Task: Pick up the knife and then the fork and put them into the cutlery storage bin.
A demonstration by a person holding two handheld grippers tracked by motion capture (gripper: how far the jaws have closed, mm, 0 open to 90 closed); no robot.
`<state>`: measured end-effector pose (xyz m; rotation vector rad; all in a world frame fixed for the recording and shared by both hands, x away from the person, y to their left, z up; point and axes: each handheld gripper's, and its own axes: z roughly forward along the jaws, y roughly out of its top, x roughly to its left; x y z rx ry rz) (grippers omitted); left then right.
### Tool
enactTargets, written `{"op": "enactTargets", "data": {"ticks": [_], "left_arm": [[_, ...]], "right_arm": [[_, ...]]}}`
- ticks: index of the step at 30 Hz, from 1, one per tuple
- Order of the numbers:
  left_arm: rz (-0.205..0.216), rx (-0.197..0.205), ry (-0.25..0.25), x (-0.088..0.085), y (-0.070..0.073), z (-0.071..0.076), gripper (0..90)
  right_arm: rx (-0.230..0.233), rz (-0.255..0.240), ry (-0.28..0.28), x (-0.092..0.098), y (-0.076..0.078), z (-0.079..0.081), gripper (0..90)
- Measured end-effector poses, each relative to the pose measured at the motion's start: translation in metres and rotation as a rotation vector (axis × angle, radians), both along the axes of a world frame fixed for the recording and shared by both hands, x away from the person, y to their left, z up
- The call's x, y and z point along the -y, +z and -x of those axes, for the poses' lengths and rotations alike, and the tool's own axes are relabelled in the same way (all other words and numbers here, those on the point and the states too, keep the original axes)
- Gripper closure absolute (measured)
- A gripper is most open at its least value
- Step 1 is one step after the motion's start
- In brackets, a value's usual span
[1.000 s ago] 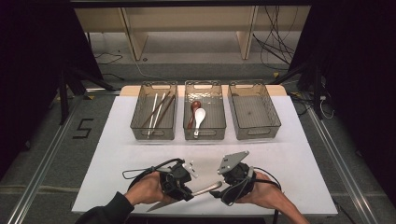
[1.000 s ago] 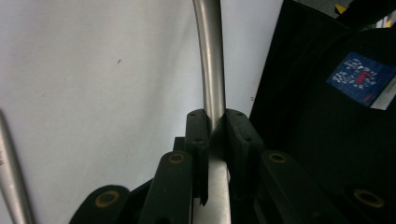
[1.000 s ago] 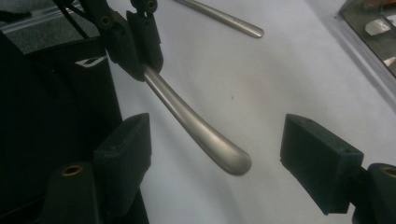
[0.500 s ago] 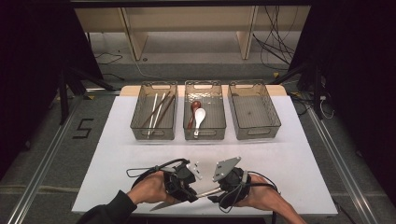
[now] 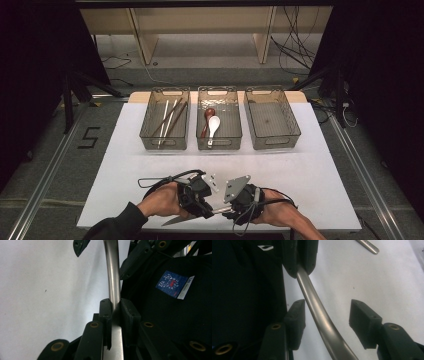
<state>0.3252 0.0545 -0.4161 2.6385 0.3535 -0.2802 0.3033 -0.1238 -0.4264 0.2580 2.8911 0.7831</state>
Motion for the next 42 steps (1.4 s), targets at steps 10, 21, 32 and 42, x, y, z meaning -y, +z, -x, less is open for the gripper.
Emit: {"op": "enactTargets", "data": {"ticks": [10,21,32,42], "left_arm": [[0.002,-0.019,-0.015,-0.001,0.001,-0.002,79.2],[0.0,-0.037,-0.046,0.002,-0.001,-0.003,79.2],[0.036,-0.063,-0.085,0.0,-0.001,-0.005,78.1],[0.052,-0.07,-0.077,0.0,-0.004,-0.008,78.3]], "right_arm": [[0.031,0.037,0.038,0.0,-0.002,0.004,60.1],[0.06,0.077,0.11,-0.001,-0.004,0.009,70.2],[0.075,0.089,0.223,0.0,-0.004,0.016,78.7],[0.072,0.084,0.205,0.002,0.001,0.017,84.5]]}}
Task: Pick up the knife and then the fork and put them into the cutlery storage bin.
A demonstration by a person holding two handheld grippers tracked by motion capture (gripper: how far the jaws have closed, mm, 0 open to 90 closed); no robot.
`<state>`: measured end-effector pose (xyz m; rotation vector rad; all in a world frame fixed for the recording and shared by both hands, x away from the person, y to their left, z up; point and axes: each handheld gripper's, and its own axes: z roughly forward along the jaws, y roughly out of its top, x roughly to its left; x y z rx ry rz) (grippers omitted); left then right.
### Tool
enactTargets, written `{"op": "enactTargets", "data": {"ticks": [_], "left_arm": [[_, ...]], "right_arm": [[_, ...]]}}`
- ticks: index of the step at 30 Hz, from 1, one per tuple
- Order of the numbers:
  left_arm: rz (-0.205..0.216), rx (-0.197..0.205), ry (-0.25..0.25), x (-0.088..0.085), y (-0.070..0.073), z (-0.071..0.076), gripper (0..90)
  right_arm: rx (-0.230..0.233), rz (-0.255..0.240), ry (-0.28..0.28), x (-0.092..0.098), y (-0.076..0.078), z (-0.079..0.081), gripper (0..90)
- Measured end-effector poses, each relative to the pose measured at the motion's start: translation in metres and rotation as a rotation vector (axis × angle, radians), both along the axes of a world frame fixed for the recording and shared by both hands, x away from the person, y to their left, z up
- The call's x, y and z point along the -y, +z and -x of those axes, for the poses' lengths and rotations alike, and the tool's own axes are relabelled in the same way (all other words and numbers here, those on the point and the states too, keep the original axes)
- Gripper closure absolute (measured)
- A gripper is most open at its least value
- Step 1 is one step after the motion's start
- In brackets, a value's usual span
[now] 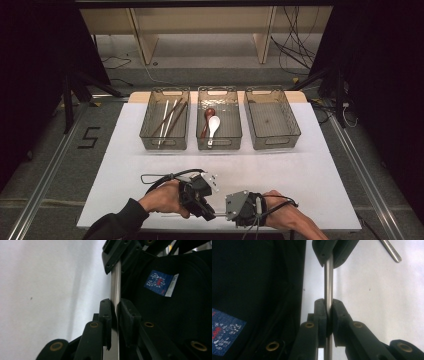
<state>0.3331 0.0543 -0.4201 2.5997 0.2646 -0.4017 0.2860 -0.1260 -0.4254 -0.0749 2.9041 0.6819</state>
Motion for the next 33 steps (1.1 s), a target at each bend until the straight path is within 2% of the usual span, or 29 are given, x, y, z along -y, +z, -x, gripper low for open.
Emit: {"op": "enactTargets", "data": {"ticks": [1,4,7,10,13,15,20,24,29,33], "left_arm": [[0.003,0.002,0.015,0.0,0.001,0.0,77.4],[0.03,0.02,0.053,-0.004,0.005,-0.004,68.2],[0.054,0.055,0.106,-0.01,0.013,-0.008,57.2],[0.071,0.1,0.152,-0.016,0.019,-0.012,47.0],[0.103,0.147,0.204,-0.022,0.026,-0.015,40.0],[0.127,0.172,0.243,-0.028,0.032,-0.017,35.9],[0.17,0.226,0.328,-0.043,0.044,-0.022,30.6],[0.184,0.249,0.368,-0.051,0.049,-0.023,26.9],[0.189,0.277,0.419,-0.061,0.051,-0.025,24.2],[0.164,0.303,0.431,-0.068,0.047,-0.024,21.9]], "right_arm": [[0.011,-0.003,0.006,0.0,0.001,-0.001,84.6],[0.007,-0.002,-0.01,0.001,0.001,0.0,84.7],[0.009,0.005,-0.046,0.002,0.0,-0.003,84.7],[0.011,-0.011,-0.073,0.006,0.0,-0.007,84.7],[0.003,-0.009,-0.119,0.01,0.001,-0.011,84.7],[0.015,-0.009,-0.137,0.013,0.001,-0.014,84.6],[0.02,-0.018,-0.223,0.024,0.004,-0.024,84.6],[0.028,-0.025,-0.29,0.035,0.006,-0.033,84.7],[0.03,-0.049,-0.359,0.046,0.01,-0.042,84.6],[0.034,-0.06,-0.422,0.053,0.014,-0.047,84.6]]}}
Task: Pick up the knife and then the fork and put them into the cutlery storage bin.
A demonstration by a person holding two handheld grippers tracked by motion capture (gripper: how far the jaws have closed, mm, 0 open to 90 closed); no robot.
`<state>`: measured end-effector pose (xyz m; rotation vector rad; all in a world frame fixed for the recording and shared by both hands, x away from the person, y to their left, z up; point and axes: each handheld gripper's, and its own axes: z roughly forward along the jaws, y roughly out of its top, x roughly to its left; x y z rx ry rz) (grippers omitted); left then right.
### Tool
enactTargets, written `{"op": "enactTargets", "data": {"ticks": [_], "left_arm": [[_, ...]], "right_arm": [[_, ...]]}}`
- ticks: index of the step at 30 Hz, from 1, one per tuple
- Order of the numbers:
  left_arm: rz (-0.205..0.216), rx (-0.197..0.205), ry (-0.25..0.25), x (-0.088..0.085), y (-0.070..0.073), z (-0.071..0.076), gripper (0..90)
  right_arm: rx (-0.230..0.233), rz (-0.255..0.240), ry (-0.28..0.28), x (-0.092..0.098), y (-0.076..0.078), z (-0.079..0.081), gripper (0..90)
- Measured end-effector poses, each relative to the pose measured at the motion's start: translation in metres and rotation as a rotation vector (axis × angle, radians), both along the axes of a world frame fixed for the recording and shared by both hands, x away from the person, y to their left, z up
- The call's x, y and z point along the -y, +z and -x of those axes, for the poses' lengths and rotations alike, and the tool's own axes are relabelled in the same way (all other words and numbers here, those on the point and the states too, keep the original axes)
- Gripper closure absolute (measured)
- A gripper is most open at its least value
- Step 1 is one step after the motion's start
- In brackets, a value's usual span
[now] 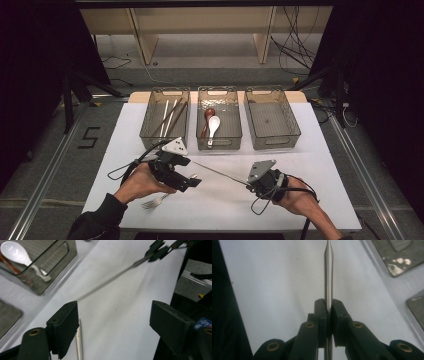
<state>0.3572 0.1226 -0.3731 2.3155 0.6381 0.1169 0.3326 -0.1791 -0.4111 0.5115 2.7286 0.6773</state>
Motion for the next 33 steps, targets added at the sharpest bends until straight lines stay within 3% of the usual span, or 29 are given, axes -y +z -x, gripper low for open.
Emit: {"op": "enactTargets", "data": {"ticks": [6,10,23,33], "left_arm": [[0.011,0.021,0.064,-0.014,-0.006,0.002,21.7],[-0.003,0.029,0.089,-0.021,-0.012,0.003,21.1],[0.009,0.046,0.187,-0.04,-0.029,0.009,19.5],[-0.006,0.033,0.209,-0.043,-0.037,0.009,17.9]], "right_arm": [[0.0,-0.034,-0.078,0.013,0.008,-0.009,84.6],[-0.008,-0.063,-0.144,0.023,0.013,-0.017,84.6],[-0.004,-0.133,-0.321,0.058,0.028,-0.053,84.5],[-0.004,-0.174,-0.434,0.074,0.035,-0.086,84.5]]}}
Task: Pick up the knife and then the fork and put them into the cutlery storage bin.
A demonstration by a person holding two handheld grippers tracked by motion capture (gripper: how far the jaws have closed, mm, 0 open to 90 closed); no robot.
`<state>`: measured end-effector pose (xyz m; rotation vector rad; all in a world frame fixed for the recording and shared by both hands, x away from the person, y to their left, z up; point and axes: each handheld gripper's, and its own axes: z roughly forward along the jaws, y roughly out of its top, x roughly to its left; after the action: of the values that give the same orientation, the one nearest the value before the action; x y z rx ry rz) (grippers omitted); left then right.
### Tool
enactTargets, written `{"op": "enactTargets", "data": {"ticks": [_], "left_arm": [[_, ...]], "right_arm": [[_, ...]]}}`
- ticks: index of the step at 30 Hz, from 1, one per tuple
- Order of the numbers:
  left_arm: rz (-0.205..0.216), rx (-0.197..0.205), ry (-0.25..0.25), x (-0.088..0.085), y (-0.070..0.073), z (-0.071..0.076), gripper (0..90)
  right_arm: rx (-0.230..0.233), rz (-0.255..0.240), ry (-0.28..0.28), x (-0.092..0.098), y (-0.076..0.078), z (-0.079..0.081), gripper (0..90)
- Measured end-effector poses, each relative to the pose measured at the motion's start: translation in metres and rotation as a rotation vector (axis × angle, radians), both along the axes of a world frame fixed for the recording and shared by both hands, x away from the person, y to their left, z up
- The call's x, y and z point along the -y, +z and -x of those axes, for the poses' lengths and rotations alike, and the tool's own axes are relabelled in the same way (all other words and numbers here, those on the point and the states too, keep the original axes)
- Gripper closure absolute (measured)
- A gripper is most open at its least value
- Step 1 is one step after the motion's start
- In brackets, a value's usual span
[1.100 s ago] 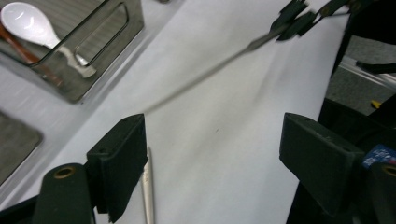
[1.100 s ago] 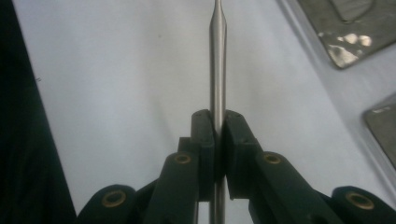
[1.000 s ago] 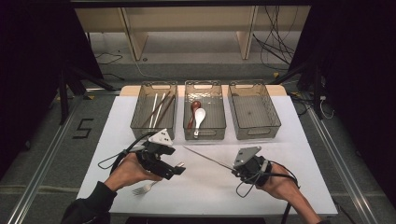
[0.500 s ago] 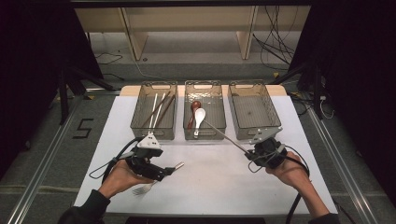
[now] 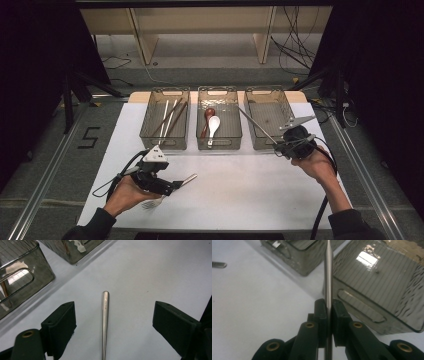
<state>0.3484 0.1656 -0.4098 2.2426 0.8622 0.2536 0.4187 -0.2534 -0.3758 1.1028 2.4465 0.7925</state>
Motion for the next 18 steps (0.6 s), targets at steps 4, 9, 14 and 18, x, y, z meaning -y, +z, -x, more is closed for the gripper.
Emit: {"op": "enactTargets", "data": {"ticks": [4,9,14,18], "left_arm": [[-0.001,-0.002,0.005,-0.001,-0.001,0.001,17.4],[-0.001,0.001,0.012,-0.003,-0.002,0.002,17.2],[0.004,0.005,0.019,-0.005,-0.002,0.003,16.9],[0.01,0.011,0.025,-0.007,-0.002,0.003,16.9]], "right_arm": [[0.004,-0.014,-0.048,0.005,0.005,-0.014,84.5],[-0.001,-0.008,-0.092,0.01,0.009,-0.03,84.5],[-0.011,-0.01,-0.128,0.013,0.009,-0.042,84.5],[-0.02,-0.014,-0.152,0.015,0.009,-0.051,84.5]]}}
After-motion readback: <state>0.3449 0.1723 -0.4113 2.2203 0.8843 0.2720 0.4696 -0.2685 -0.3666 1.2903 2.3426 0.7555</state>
